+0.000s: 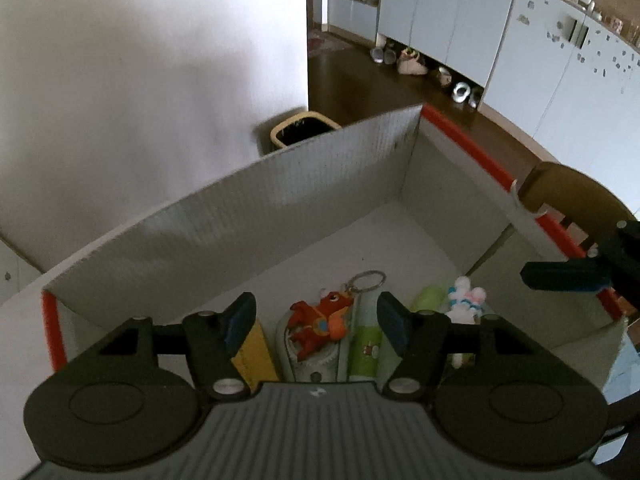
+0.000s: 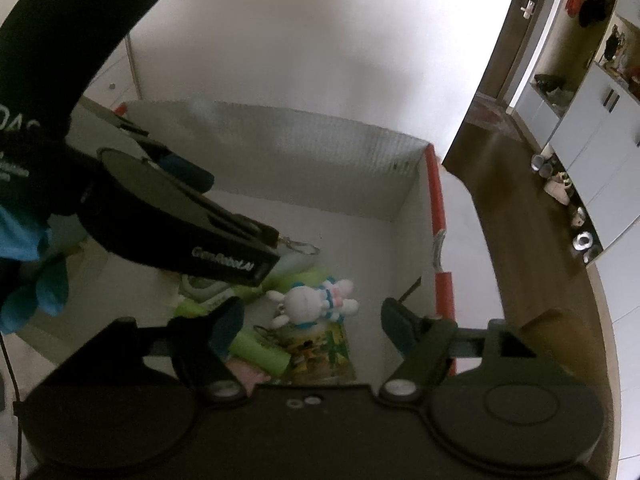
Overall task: Organize rigid objects
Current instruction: 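Open the left tool releasing the orange figure while the right tool releases the bunny keychain, then lift both tools out of the box and move them over the table items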
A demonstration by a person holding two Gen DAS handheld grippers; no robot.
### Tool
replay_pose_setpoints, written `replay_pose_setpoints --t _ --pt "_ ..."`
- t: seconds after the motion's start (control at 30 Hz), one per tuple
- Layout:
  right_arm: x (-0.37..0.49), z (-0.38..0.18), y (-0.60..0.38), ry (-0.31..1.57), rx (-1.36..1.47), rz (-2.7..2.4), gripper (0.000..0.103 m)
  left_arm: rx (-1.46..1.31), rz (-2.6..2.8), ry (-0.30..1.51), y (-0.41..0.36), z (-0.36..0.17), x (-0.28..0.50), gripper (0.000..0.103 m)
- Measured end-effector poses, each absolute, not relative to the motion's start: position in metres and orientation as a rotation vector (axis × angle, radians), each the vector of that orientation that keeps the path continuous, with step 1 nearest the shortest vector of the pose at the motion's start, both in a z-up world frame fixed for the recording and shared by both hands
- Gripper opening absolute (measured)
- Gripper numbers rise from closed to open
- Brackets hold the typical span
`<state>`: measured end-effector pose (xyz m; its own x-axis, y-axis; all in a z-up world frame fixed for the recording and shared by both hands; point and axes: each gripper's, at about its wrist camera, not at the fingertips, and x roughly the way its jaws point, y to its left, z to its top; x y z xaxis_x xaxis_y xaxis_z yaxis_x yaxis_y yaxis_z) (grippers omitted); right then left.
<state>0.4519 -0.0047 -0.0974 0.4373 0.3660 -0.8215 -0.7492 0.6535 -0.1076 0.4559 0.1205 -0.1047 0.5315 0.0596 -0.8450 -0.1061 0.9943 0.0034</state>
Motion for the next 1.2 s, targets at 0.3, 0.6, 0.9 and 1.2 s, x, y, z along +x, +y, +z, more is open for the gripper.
replay_pose_setpoints --t 0.3,0.6,0.9,1.2 --pt "0.438 -0.071 -0.017 0.826 -0.471 0.725 0.08 -0.028 0.097 0.951 0.111 -0.078 0.435 0.066" --pt "0.413 -0.043 -0.037 0.788 -0.411 0.742 0.084 -0.02 0.085 0.899 0.098 -0.047 0.405 0.066" --pt "0.381 -0.019 -0.055 0.748 -0.376 0.761 0.089 -0.035 0.066 0.861 0.086 -0.023 0.366 0.074" --pt "0.348 -0.004 -0.071 0.724 -0.34 0.785 0.095 -0.056 0.051 0.817 0.082 -0.004 0.327 0.076"
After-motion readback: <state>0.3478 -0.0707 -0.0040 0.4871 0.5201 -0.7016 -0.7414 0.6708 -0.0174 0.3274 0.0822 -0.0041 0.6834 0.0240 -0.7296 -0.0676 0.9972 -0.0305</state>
